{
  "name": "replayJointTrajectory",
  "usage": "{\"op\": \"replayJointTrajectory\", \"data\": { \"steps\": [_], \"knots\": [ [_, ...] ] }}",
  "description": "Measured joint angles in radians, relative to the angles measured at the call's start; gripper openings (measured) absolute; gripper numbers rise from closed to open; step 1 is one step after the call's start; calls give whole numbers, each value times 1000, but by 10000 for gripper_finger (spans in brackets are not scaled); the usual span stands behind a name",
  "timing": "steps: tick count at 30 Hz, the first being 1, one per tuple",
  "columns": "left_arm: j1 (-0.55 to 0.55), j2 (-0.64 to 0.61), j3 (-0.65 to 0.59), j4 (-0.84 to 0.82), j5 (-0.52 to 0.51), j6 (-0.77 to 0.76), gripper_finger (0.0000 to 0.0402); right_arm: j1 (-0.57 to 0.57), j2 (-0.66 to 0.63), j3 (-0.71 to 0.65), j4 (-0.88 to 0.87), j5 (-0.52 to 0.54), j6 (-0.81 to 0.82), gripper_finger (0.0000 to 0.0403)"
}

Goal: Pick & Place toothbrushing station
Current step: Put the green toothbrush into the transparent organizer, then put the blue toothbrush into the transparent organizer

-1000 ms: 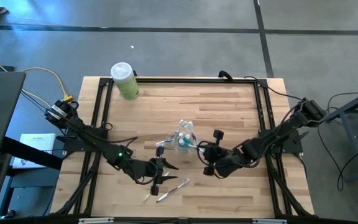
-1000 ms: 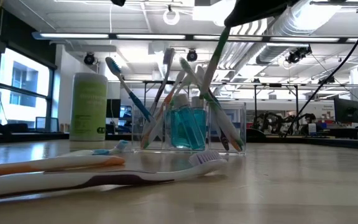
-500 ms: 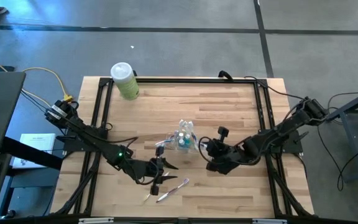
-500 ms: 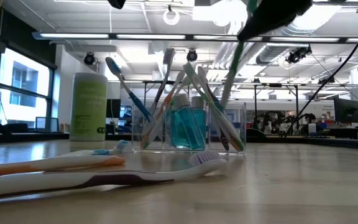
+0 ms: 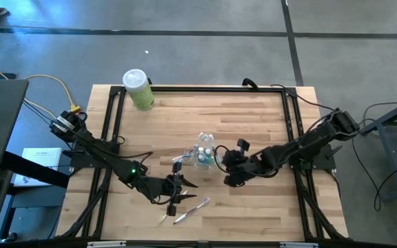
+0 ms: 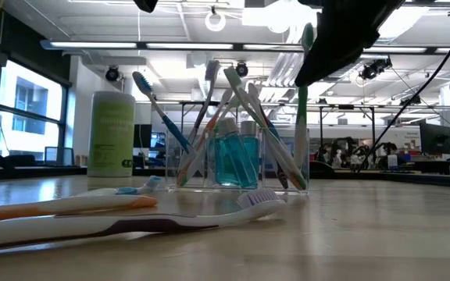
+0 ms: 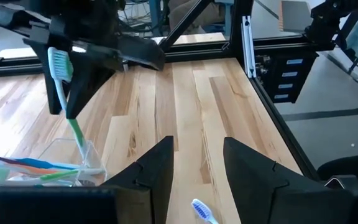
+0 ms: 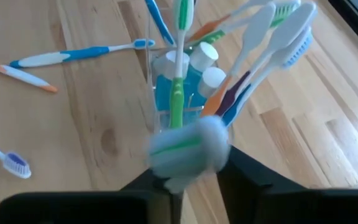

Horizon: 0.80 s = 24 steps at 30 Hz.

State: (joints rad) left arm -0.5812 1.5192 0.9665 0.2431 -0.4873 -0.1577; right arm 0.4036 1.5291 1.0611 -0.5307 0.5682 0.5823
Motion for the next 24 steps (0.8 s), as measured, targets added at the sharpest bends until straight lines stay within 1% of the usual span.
{"op": "replayJointTrajectory", "data": {
  "steps": [9,13,16,19,24],
  "knots": [
    [0,0,0,-55,-1,-45,136,10,-25,0,13,1,-17,192],
    [0,0,0,-86,-1,-96,136,11,-60,0,12,9,-38,226],
    [0,0,0,-105,-1,-111,136,8,-95,0,11,39,-64,235],
    [0,0,0,-127,0,-149,136,9,-116,0,11,80,-76,234],
    [0,0,0,-142,0,-154,136,9,-124,0,11,80,-83,226]
  ]
}}
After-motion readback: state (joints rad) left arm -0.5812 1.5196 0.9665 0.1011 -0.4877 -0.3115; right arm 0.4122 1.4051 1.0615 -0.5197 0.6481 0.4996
